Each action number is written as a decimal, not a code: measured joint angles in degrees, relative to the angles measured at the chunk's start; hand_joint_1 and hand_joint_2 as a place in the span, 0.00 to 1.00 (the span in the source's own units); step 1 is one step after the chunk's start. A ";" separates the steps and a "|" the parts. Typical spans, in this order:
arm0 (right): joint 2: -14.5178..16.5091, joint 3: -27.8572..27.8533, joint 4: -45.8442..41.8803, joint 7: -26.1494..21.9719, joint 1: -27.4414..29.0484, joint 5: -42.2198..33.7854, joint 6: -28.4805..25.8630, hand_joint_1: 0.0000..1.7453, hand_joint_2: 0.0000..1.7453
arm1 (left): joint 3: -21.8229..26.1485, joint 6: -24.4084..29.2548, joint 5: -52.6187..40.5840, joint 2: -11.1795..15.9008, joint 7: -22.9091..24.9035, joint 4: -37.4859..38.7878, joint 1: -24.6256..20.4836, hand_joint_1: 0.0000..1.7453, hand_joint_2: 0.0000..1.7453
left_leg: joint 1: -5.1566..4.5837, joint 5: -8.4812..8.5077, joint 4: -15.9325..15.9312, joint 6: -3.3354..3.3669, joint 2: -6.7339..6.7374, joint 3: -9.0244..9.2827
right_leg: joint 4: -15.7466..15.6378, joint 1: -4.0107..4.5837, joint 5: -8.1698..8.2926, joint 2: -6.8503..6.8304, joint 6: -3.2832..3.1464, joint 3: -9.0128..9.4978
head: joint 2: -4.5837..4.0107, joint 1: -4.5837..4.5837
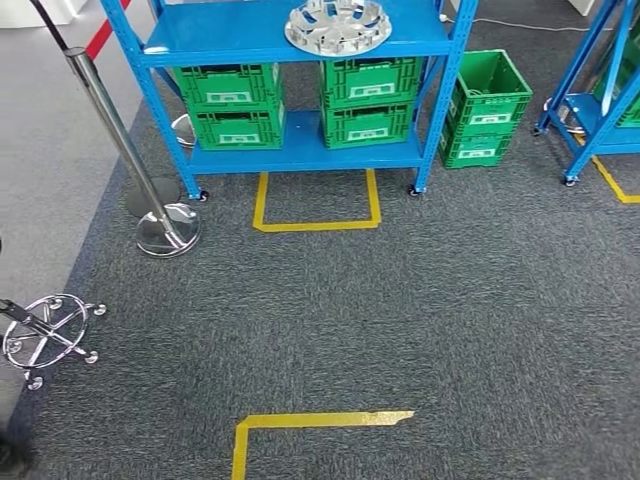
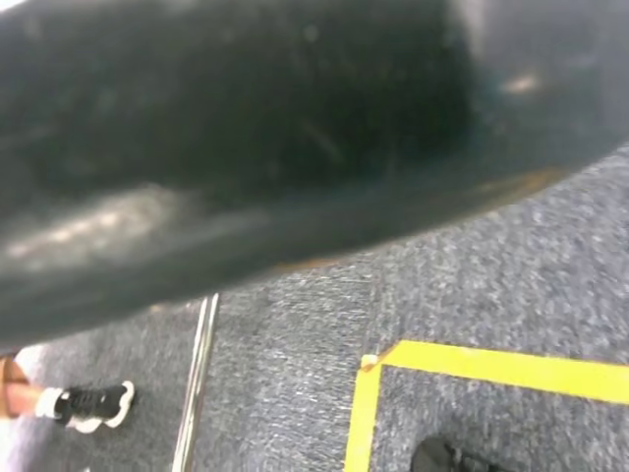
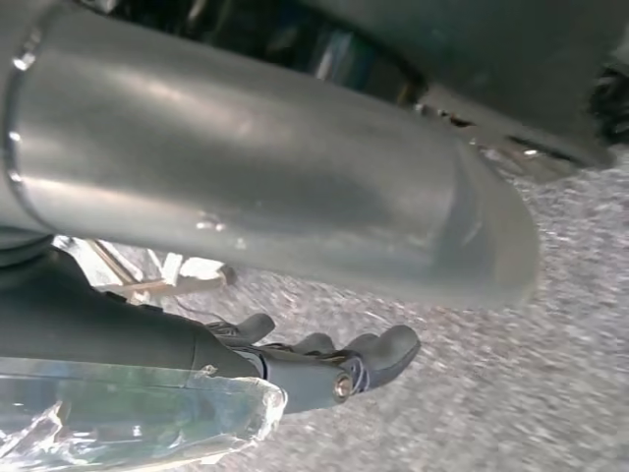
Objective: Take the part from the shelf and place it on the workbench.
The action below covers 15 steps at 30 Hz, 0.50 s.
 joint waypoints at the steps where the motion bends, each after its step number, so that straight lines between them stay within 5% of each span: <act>1: 0.00 0.00 0.00 -0.02 0.01 -0.01 0.00 0.00 0.00 | 0.00 0.01 0.01 0.02 -0.05 0.00 -0.10 0.00 0.00 | -0.03 -1.65 3.01 -0.23 1.78 -1.44 | -0.07 0.05 -0.05 -0.94 -0.33 0.11 | 0.00 -0.22; 3: -0.03 0.00 0.00 -0.08 0.09 -0.06 0.01 0.00 0.00 | 0.00 0.01 0.02 0.01 -0.13 0.00 -0.29 0.00 0.00 | 0.10 -5.00 10.68 -0.59 3.60 -5.31 | -0.08 0.24 -0.29 -2.74 -0.69 0.20 | 0.00 -0.43; 5: -0.05 -0.03 0.00 -0.36 0.10 -0.41 0.07 0.00 0.00 | 0.00 0.07 0.04 0.05 -0.20 0.00 -0.17 0.00 0.00 | 0.30 -5.09 13.69 -0.70 3.98 -6.80 | -0.07 0.37 -0.51 -4.08 -0.74 0.35 | 0.00 -0.41; 9: -0.03 -0.20 0.00 -0.85 -0.17 -1.10 0.20 0.00 0.00 | 0.00 0.39 0.05 0.20 -0.39 0.00 0.09 0.00 0.00 | 0.09 1.26 0.92 0.38 4.47 0.16 | -0.01 0.67 -0.97 -4.97 -0.29 0.96 | 0.00 -0.41; 11: -0.03 -0.22 0.00 -0.81 -0.21 -1.24 0.38 0.00 0.00 | 0.00 0.66 0.07 0.21 -0.74 0.00 -0.04 0.00 0.00 | -0.05 1.39 -2.22 0.55 4.76 1.72 | 0.16 0.95 -1.17 -5.07 -0.14 0.83 | 0.00 -0.33; 15: -0.05 -0.54 0.00 -0.66 -0.13 -2.02 0.79 0.00 0.00 | 0.02 0.91 0.73 0.16 -2.07 0.00 0.05 0.00 0.00 | -0.14 1.30 -2.63 0.18 4.78 1.75 | -0.06 0.90 -1.10 -5.06 -0.13 0.81 | 0.00 -0.34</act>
